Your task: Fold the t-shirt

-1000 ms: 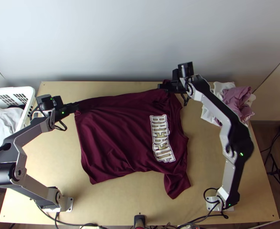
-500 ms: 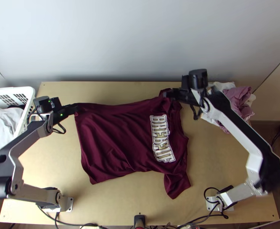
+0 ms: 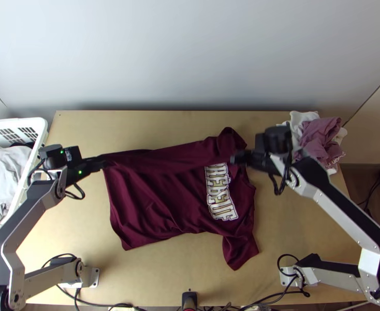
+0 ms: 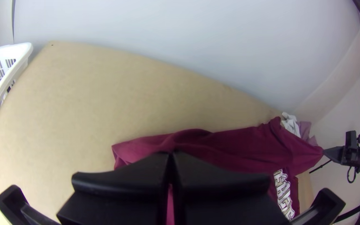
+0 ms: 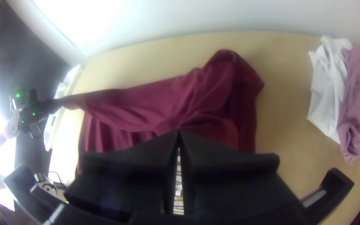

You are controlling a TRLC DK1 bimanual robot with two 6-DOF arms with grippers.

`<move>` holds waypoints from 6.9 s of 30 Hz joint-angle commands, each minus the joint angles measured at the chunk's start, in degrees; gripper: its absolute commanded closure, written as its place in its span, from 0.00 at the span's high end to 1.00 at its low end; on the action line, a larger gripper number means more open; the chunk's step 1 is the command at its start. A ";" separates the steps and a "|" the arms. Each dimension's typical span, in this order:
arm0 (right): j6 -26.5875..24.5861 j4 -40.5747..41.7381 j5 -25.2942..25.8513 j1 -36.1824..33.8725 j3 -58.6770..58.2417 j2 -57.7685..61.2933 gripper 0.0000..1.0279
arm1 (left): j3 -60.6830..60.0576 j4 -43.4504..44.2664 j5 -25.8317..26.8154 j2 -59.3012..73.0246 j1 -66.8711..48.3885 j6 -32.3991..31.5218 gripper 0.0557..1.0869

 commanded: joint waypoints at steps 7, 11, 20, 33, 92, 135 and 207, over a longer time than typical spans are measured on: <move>-6.32 3.07 0.19 1.60 -16.31 -2.09 0.03 | -8.86 -4.81 0.23 -6.05 -2.15 1.57 0.03; -9.49 9.40 0.10 -2.35 -21.58 -1.65 0.03 | -12.46 -6.75 0.23 -7.54 -4.97 0.69 0.04; -11.07 1.84 -5.97 -2.70 -26.68 -12.02 0.97 | -13.87 -22.22 4.72 -23.80 -6.29 -2.12 0.93; -13.97 -7.56 -18.62 -2.00 -31.25 -30.47 0.97 | -11.41 -30.13 10.25 -35.93 -2.07 3.59 0.93; -50.44 -39.90 -20.12 -9.03 -16.66 -2.88 0.96 | -4.64 -40.32 12.36 -8.24 -15.25 32.95 0.93; -51.23 -38.94 -18.36 14.26 -20.17 3.36 0.54 | -2.26 -37.68 12.71 -3.94 -11.30 32.51 0.93; -27.59 -24.26 -9.04 12.42 -1.81 -2.17 0.03 | -3.06 -49.81 14.65 -13.25 -7.34 31.19 0.93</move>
